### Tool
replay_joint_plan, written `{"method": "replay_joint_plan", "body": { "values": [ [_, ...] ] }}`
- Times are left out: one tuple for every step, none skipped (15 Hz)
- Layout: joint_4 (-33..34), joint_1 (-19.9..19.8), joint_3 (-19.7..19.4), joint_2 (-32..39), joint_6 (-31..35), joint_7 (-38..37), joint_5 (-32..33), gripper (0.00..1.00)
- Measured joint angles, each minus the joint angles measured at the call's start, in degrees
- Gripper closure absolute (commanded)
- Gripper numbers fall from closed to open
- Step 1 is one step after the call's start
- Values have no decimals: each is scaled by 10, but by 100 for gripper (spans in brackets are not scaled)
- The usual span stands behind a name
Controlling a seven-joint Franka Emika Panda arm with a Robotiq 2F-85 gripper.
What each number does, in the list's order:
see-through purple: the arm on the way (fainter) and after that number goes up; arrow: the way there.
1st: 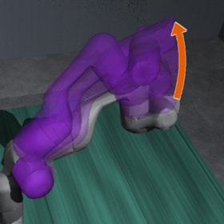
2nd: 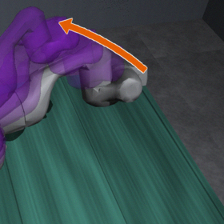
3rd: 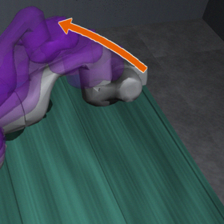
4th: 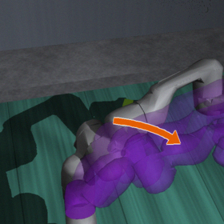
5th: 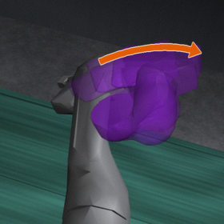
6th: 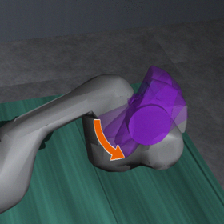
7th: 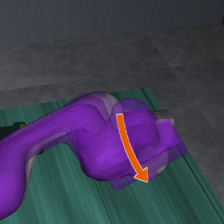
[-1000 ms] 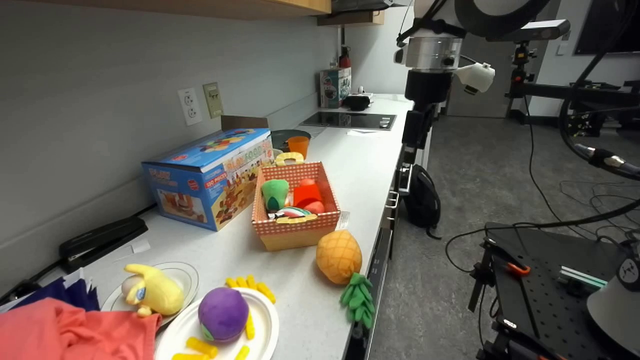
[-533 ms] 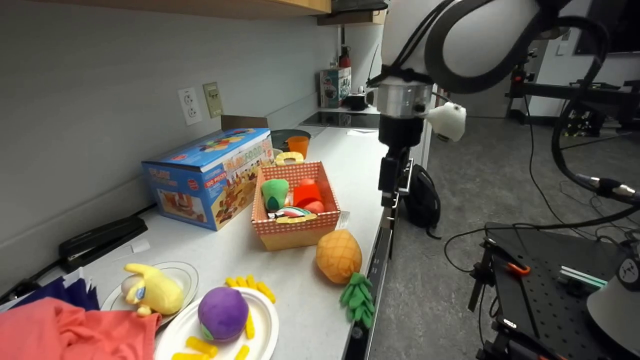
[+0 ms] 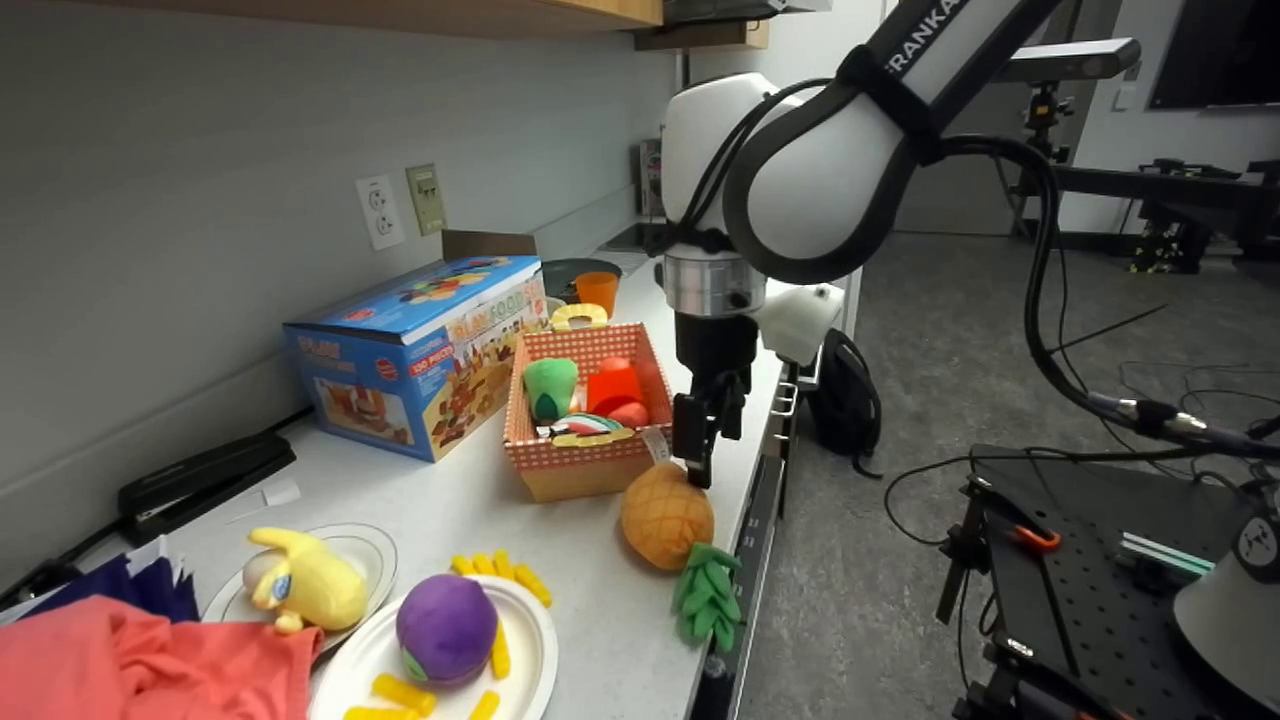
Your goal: Pick up the pineapple plush toy and put it in the box
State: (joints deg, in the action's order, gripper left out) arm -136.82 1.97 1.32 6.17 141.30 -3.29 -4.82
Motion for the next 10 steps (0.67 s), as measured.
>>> {"method": "replay_joint_plan", "body": {
  "values": [
    [1,0,0,0,-2,0,0,0],
    [1,0,0,0,-2,0,0,0],
    [0,0,0,0,-2,2,-4,0],
    [0,0,1,0,-3,9,-16,0],
    [0,0,4,0,-4,17,-31,0],
    [0,0,7,0,-4,25,-48,0],
    [0,0,12,0,-4,33,-64,0],
    [0,0,16,0,-4,39,-77,0],
    [0,0,21,0,-4,45,-91,0],
    [0,0,25,0,-3,52,-106,0]
  ]
}}
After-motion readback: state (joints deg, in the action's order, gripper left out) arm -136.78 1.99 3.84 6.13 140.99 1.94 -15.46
